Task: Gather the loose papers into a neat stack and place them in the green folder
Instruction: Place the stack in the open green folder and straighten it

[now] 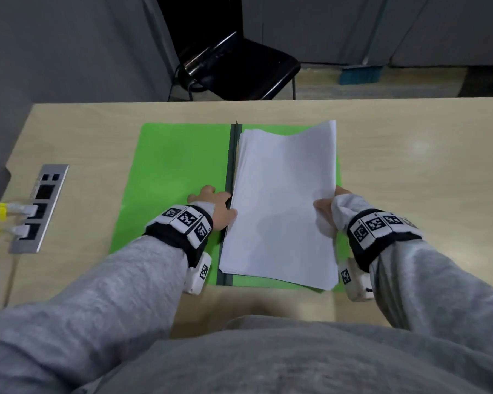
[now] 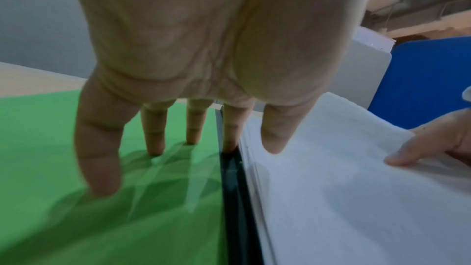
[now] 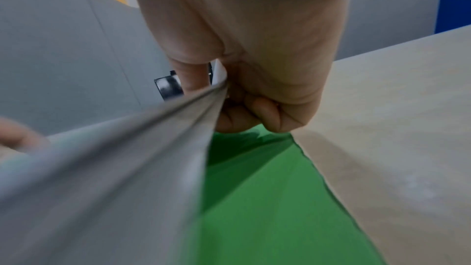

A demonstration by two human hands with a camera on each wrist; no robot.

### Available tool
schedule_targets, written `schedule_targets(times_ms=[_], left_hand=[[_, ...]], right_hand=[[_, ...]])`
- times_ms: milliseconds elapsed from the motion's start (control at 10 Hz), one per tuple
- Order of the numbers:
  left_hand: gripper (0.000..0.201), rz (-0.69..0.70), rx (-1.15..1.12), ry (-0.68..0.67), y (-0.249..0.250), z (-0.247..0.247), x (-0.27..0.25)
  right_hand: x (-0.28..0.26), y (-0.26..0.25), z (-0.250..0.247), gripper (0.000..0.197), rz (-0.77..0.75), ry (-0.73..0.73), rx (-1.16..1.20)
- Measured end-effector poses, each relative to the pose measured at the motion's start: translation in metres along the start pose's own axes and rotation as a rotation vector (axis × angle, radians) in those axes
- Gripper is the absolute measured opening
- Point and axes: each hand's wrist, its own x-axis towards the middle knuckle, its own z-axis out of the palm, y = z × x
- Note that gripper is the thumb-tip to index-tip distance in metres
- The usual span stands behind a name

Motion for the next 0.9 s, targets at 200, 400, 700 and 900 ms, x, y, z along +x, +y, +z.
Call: schedule_targets(times_ms=[200, 400, 700, 900], left_hand=[[0.040, 0.070, -0.197, 0.131, 0.008, 0.000, 0.007], [0.028, 0.060, -0.172, 0.135, 0.014, -0.005, 0.014], [0.034, 0.014, -0.268, 0.209, 0.020, -0.015, 0.033], [0.022, -0.034, -0.256, 0.172, 0.023, -0.018, 0.041]], right_hand=[[0.016, 0.003, -0.001, 0.037, -0.065, 0.005, -0.165], [0.007, -0.003, -0.003, 0.042, -0.046, 0.052, -0.274], [0.016, -0.007, -0.001, 0.026, -0.049, 0.179, -0.258], [0.023, -0.013, -0.005, 0.029, -0.011, 0.167, -0.273]])
